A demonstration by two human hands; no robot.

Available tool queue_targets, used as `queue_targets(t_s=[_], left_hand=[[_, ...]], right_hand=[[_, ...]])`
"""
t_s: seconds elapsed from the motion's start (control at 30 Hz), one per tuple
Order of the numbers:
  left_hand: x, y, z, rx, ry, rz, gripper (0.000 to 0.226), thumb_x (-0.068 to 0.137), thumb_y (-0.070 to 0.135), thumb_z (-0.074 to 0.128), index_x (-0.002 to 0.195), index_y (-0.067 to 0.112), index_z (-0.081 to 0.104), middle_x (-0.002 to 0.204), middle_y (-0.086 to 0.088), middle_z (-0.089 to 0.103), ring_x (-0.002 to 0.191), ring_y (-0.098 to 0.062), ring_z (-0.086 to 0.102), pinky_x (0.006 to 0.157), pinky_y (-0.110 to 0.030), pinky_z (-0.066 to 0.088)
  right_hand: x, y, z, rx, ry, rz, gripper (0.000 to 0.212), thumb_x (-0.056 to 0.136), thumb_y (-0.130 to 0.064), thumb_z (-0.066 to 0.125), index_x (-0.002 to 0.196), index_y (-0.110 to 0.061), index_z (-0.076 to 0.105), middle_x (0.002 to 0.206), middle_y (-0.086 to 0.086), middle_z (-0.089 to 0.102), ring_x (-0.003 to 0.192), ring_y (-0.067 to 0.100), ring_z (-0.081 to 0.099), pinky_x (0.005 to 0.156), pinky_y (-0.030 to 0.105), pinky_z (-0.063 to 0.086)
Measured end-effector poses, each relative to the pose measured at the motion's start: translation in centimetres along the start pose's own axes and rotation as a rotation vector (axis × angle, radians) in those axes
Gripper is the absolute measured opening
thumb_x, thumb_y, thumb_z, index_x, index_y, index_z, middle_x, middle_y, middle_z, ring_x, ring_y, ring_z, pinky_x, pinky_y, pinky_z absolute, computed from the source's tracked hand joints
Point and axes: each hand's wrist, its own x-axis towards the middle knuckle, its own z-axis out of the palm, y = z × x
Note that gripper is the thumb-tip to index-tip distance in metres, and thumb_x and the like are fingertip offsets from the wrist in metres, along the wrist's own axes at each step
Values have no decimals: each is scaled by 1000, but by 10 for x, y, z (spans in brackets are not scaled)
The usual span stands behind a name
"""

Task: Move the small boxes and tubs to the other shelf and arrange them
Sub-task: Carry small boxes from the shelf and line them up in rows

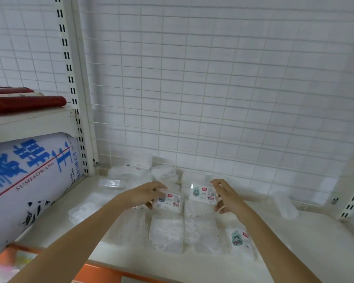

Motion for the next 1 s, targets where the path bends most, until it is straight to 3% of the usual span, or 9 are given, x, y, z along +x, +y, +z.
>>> queue_targets(t_s=[0.1, 0.27, 0.33, 0.43, 0.5, 0.57, 0.7, 0.8, 1.0], left_hand=[[-5, -1, 0, 78, -83, -12, 57, 80, 10, 68, 128, 22, 38, 122, -4, 44, 90, -11, 55, 70, -17, 52], [-4, 2, 6, 348, 16, 77, 71, 76, 20, 74, 132, 18, 32, 121, -5, 33, 96, -11, 47, 71, -11, 47], [-3, 0, 6, 423, 46, 101, 74, 74, 23, 76, 132, 17, 31, 123, -5, 29, 104, -17, 44, 80, -13, 44], [-2, -3, 5, 454, 55, 138, 74, 73, 22, 75, 132, 16, 30, 120, -3, 21, 104, -18, 40, 81, -13, 41], [-1, -5, 4, 445, 47, 151, 74, 73, 20, 75, 133, 15, 31, 119, -3, 21, 104, -17, 40, 78, -12, 41], [2, -6, 3, 420, 44, 169, 74, 73, 19, 75, 133, 14, 32, 119, -3, 24, 101, -16, 42, 72, -10, 41], [5, -1, -3, 417, 90, 249, 75, 73, 21, 75, 134, 13, 34, 115, -2, 28, 99, -14, 41, 68, -13, 45], [6, 4, -7, 404, 133, 337, 74, 72, 24, 77, 133, 12, 36, 116, -2, 33, 101, -12, 40, 81, -11, 34], [4, 9, -1, 320, 216, 443, 70, 69, 21, 80, 129, 16, 43, 112, 0, 37, 99, -8, 40, 73, -2, 34]], right_hand=[[-2, -1, 1, -7, -11, -6, 20, 99, -37, 31, 109, -30, 48, 88, 7, 57, 47, 17, 52, 46, 23, 40], [-1, 5, 8, -71, 95, -88, 17, 100, -30, 34, 94, -28, 50, 77, 6, 52, 36, 10, 37, 37, 20, 24], [-4, 4, 8, -94, 50, -32, 13, 93, -37, 50, 103, -28, 48, 76, 3, 51, 46, 11, 40, 40, 23, 29], [-11, -2, 9, -178, -59, 32, 55, 76, -25, 75, 117, -28, 38, 91, -5, 51, 63, 8, 47, 45, 17, 35], [-12, -4, 12, -279, -40, 13, 69, 71, -14, 78, 126, -20, 37, 102, -2, 49, 74, 9, 49, 51, 14, 38], [-14, -4, 15, -410, 19, -27, 77, 69, -14, 79, 133, -15, 37, 115, 3, 38, 92, 14, 46, 70, 17, 40], [-24, -5, 14, -579, 142, -163, 76, 68, -19, 78, 134, -12, 40, 113, -2, 31, 111, 16, 39, 88, 22, 35], [-39, -7, 8, -681, 221, -234, 71, 70, -25, 76, 132, -17, 42, 116, -3, 37, 112, 15, 35, 88, 23, 33], [-75, 10, -11, -633, 313, -239, 68, 72, -25, 76, 131, -21, 43, 110, -9, 36, 113, 14, 36, 88, 20, 31]])
